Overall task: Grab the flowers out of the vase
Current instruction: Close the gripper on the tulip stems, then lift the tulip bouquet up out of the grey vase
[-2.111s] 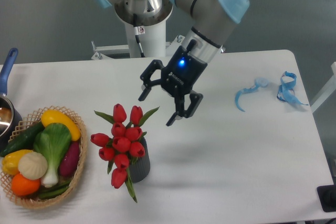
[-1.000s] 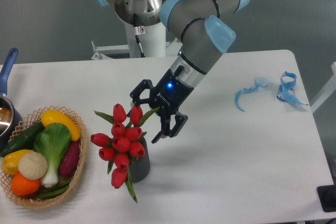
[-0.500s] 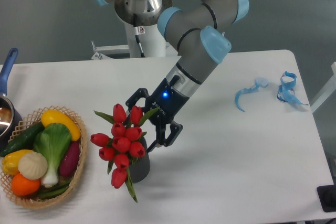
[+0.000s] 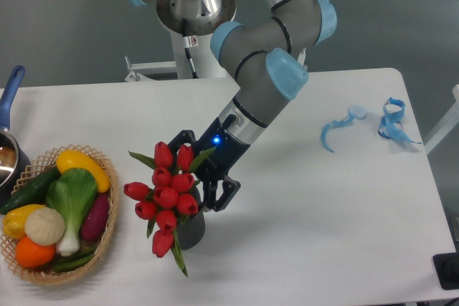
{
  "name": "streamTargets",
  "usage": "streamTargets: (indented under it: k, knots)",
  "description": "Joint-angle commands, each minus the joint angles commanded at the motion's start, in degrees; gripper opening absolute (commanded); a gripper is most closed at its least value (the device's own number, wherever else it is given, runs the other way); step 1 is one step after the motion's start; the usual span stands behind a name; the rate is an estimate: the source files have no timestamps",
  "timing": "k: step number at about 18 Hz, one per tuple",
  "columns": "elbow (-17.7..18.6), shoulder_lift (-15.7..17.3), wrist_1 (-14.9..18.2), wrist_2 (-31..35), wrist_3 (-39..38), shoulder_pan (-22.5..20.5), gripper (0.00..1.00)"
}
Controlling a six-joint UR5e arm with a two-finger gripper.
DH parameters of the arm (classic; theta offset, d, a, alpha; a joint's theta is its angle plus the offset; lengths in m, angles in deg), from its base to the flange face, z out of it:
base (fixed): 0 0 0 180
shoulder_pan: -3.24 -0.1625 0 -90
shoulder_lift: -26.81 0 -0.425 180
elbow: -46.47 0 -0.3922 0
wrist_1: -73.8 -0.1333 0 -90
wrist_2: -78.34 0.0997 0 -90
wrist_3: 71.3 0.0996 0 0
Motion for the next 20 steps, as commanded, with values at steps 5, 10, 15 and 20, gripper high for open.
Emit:
streamTargets:
  k: [5, 10, 15, 20]
  knots:
    - [-0.4, 0.2, 0.0, 0.4, 0.0, 0.1, 0.69]
    - [-0.4, 0.5, 0.0, 0.4, -0.6, 0.0, 0.36]
    - [-0.5, 0.8, 0.0, -0.4, -1.0, -0.4, 0.36]
    - [-2.1, 2.8, 0.1, -1.8, -6.7, -1.0, 0.36]
